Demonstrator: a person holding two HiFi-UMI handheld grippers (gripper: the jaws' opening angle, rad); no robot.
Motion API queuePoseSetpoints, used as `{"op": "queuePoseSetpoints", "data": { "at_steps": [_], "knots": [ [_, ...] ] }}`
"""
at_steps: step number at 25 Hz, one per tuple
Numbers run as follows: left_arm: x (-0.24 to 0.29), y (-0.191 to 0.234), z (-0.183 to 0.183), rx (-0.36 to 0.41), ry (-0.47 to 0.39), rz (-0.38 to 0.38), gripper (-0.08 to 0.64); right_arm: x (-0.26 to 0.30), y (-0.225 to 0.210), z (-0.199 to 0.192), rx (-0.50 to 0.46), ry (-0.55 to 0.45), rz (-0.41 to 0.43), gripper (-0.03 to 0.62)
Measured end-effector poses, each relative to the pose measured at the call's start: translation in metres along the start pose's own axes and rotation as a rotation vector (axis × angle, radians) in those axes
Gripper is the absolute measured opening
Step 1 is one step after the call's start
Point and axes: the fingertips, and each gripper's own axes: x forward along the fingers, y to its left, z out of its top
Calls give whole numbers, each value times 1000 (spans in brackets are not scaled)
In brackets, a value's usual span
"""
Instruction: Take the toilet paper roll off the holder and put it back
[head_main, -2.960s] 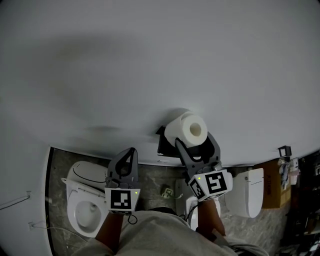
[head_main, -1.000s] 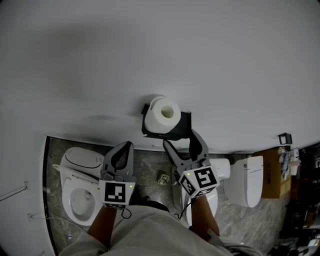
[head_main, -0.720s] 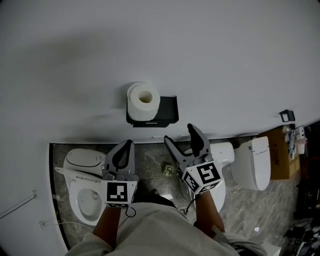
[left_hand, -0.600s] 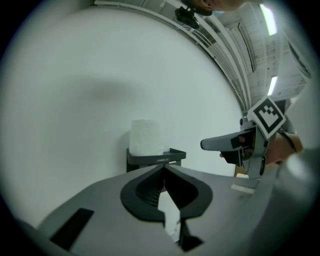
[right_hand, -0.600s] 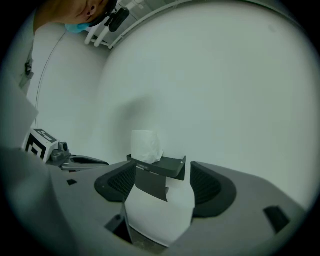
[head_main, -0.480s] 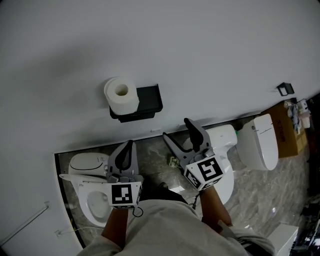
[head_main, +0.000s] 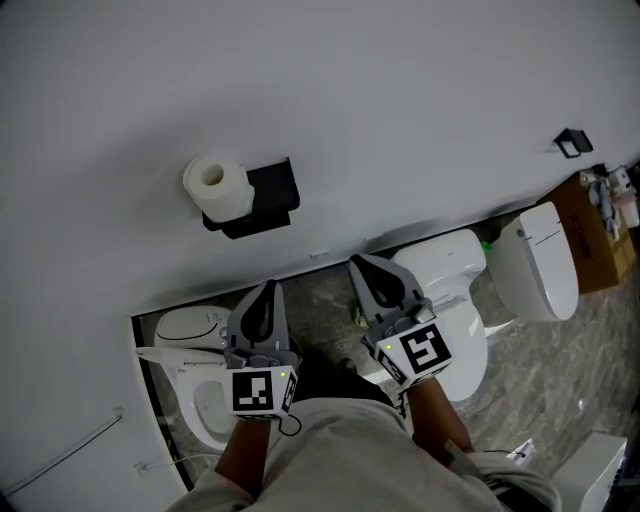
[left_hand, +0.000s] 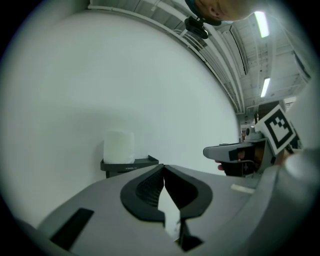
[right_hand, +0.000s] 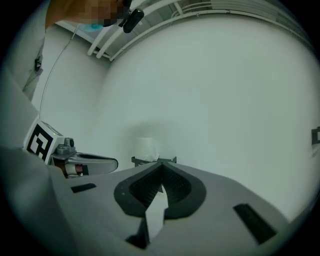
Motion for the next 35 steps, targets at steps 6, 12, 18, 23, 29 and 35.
{"op": "queuePoseSetpoints", "data": {
  "at_steps": [6,12,18,23,29,35],
  "knots": [
    [-21,-20,6,38,0,22,12,-38,-3,12,-31,-58,-26,5],
    [-36,-45,3,37,-9,32,12,-70,0,13,-56,-72,-24,4],
    [-48,-56,6,35,-41,46,12,-89,12,27,-89,-129,17,3],
    [-50,-77,17,46,-66,14,12,-104,14,38,-116,-131,11,3],
    [-55,-89,19,77,-54,-19,12,-110,18,41,-108,-156,10,3],
    [-54,-95,5,66,-40,-47,12,-117,15,23,-97,-140,-20,3]
  ]
}}
